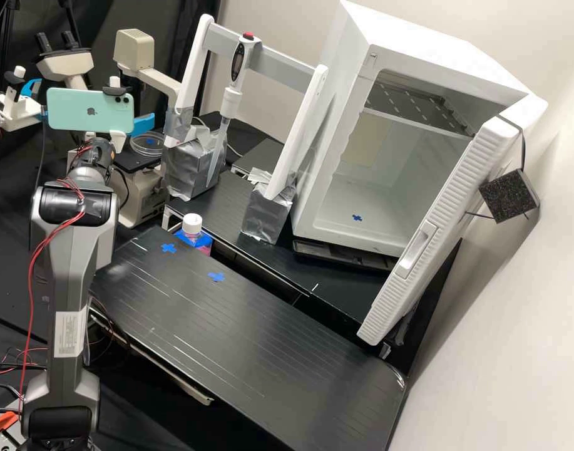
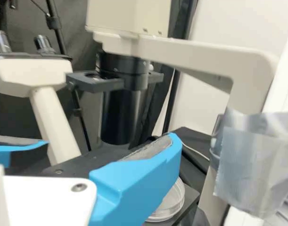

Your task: Move the petri dish to the bench

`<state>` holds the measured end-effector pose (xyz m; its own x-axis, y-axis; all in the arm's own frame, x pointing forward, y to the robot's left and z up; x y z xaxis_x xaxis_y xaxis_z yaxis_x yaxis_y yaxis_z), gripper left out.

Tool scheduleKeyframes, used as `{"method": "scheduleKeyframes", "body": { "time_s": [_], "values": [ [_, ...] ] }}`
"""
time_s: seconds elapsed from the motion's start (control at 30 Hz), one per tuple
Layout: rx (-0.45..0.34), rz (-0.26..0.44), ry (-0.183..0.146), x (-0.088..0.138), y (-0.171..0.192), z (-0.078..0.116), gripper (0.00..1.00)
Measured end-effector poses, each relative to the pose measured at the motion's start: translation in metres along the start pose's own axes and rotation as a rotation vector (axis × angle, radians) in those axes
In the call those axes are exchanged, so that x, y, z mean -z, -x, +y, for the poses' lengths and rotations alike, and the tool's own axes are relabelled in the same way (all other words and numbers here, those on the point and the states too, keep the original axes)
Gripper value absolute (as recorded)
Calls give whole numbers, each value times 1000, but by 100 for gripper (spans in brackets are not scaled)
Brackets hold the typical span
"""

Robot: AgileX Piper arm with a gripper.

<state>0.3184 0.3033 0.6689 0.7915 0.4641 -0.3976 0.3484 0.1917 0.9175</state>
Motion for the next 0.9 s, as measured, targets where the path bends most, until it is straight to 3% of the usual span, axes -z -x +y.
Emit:
{"method": "scheduleKeyframes", "body": {
  "time_s": [0.63, 0.8, 0.9],
  "values": [
    [39, -131, -63, -40, -41, -3, 100],
    [79, -181, -127, -48, -47, -11, 100],
    [84, -189, -143, -50, -51, -13, 100]
  ]
}}
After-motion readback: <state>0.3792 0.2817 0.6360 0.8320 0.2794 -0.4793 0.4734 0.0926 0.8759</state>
